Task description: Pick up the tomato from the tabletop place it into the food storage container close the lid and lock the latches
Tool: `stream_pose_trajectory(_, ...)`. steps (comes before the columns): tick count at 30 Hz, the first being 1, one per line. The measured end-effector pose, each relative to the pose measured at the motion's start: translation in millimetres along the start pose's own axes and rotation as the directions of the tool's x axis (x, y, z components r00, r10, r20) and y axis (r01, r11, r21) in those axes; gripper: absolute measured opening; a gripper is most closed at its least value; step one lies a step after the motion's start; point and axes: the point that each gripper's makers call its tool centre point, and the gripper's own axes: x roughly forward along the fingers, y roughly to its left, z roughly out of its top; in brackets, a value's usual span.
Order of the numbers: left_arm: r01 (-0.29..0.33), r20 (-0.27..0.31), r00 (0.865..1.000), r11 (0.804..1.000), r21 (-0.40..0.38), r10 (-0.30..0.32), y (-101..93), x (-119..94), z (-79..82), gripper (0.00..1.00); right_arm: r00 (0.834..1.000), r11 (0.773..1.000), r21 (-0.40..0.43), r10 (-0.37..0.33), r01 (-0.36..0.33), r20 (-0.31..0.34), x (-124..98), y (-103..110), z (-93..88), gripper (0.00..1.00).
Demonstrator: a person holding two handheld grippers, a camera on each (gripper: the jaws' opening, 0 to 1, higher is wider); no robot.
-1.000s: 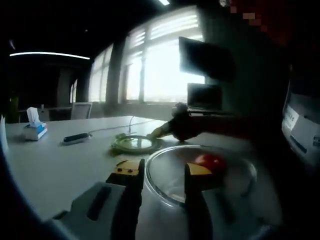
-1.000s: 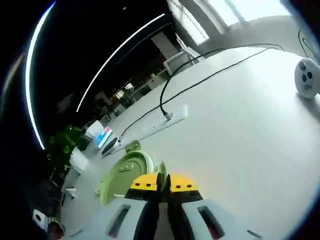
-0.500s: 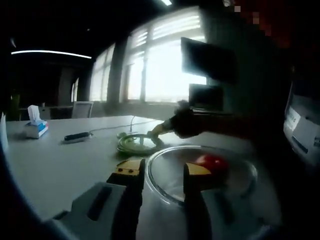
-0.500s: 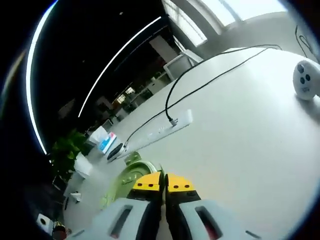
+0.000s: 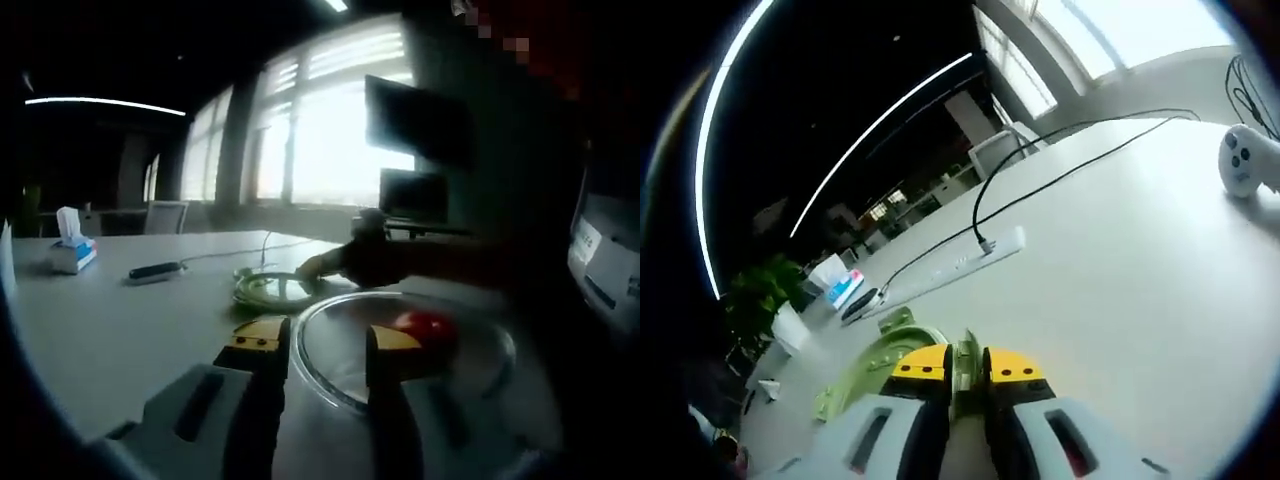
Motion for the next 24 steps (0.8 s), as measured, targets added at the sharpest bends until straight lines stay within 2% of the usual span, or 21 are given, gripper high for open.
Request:
stream_pose_trajectory(2, 0.000, 0.001, 1.000, 1.000, -0.003, 0.000, -0.2, 0, -0.1, 0.26, 1.000, 1.000, 0.009, -0.021, 0.021, 0.005, 1, 1, -0.5, 0.06)
stream_pose_trajectory(4, 0.000, 0.000, 1.000, 1.000, -0.003, 0.000, -0.4, 0, -0.3, 0.26, 1.000, 0.996, 0.082, -0.019, 0.017, 0.025, 4, 2, 1.9, 0.04)
stream_pose_trajectory(6, 0.000, 0.001, 1.000, 1.000, -0.002, 0.000, -0.5, 0, -0.3, 0.26, 0.999, 0.996, 0.092, -0.024, 0.020, 0.036, 4, -1, 2.5, 0.00)
stream_pose_trajectory(9, -0.002, 0.001, 1.000, 1.000, -0.002, 0.002, 0.2, -1, -0.4, 0.26, 0.998, 0.994, 0.107, -0.015, 0.009, 0.057, 3, 0, 2.6, 0.00)
stream_pose_trajectory(17, -0.005, 0.001, 1.000, 1.000, -0.002, 0.005, 0.8, -1, -0.1, 0.26, 0.993, 0.996, 0.084, 0.009, -0.019, 0.115, -7, 14, 12.2, 0.00)
stream_pose_trajectory(24, -0.008, 0.003, 1.000, 1.000, 0.003, 0.008, 0.4, -1, 0.4, 0.26, 0.985, 0.996, 0.056, 0.065, -0.075, 0.162, -18, 37, 40.7, 0.00)
